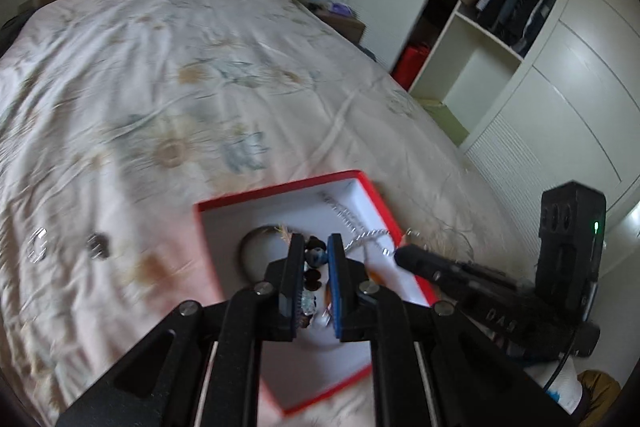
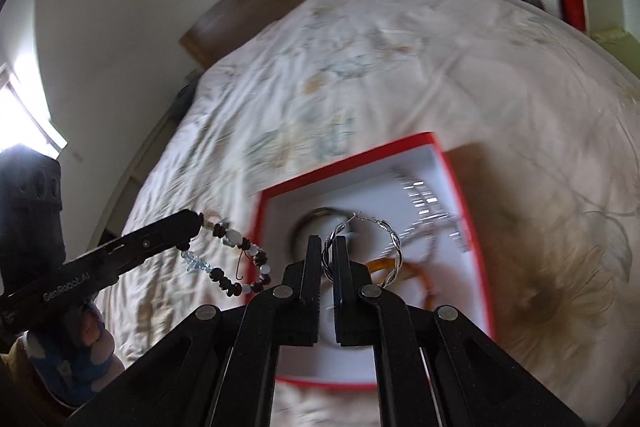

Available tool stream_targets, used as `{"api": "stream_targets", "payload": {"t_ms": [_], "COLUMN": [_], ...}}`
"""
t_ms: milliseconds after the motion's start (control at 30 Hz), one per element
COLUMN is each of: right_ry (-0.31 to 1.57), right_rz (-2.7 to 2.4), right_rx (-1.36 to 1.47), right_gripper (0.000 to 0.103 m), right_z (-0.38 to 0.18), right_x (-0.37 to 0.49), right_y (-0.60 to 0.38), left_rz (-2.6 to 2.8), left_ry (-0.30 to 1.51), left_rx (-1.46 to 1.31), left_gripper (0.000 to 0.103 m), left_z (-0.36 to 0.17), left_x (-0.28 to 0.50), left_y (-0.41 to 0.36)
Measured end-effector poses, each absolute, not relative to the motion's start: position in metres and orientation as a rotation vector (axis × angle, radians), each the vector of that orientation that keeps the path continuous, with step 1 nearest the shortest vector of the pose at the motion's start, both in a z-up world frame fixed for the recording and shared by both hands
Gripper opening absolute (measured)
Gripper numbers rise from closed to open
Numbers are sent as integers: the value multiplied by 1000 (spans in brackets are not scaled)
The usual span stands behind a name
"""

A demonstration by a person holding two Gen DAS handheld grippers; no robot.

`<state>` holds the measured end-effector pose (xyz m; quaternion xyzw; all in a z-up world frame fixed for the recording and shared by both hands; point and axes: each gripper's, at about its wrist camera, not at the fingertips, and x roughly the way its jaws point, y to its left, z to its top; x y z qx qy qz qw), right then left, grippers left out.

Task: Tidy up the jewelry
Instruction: 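Carry the beaded bracelet in left tool while right tool carries the hoop to the box, then open left tool to drop the bracelet while right tool releases the hoop in the box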

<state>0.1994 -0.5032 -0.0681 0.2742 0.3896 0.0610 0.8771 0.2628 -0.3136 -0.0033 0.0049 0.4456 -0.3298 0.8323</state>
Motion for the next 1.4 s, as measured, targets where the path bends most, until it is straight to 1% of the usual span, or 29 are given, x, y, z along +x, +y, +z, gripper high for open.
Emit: {"api": "stream_targets", "payload": {"t_ms": [167,300,500,533,667,733,800,833,900,967,1000,1233,1300,1400], "right_ry": [842,868,898,900,901,906,906,902,892,880,875,829,817,795], "right_rz": [120,131,118,115,99,93,88,83,72,64,59,40,35,38], "right_rx": [591,587,551,549,544,535,526,522,519,523,524,522,521,514], "right_gripper": [5,5,7,9,10,13,20,20,20,21,21,24,31,33], "right_z": [-95,-111,-125,-127,-127,-125,-120,-116,-108,-100,-95,-56,-47,-31], "right_x": [210,220,230,231,230,228,225,222,215,208,203,160,150,131], "right_y": [-517,-514,-512,-512,-512,-511,-510,-509,-510,-511,-510,-498,-494,-484], "left_rz": [-720,-702,-636,-628,-621,-619,-616,-616,-616,-622,-625,-638,-634,-607], "left_ry": [950,979,1045,1054,1081,1087,1094,1094,1089,1089,1089,1052,1018,985], "left_rx": [41,66,84,88,93,89,83,81,75,61,56,31,41,85], "left_gripper": [10,10,10,11,12,12,12,13,17,29,31,31,31,31], "left_z": [-21,-48,-88,-93,-102,-102,-99,-97,-91,-84,-80,-49,-39,-25], "left_x": [291,310,326,326,327,327,326,325,322,317,315,275,256,225], "left_y": [-357,-379,-371,-369,-364,-363,-360,-359,-356,-353,-352,-329,-317,-295]}}
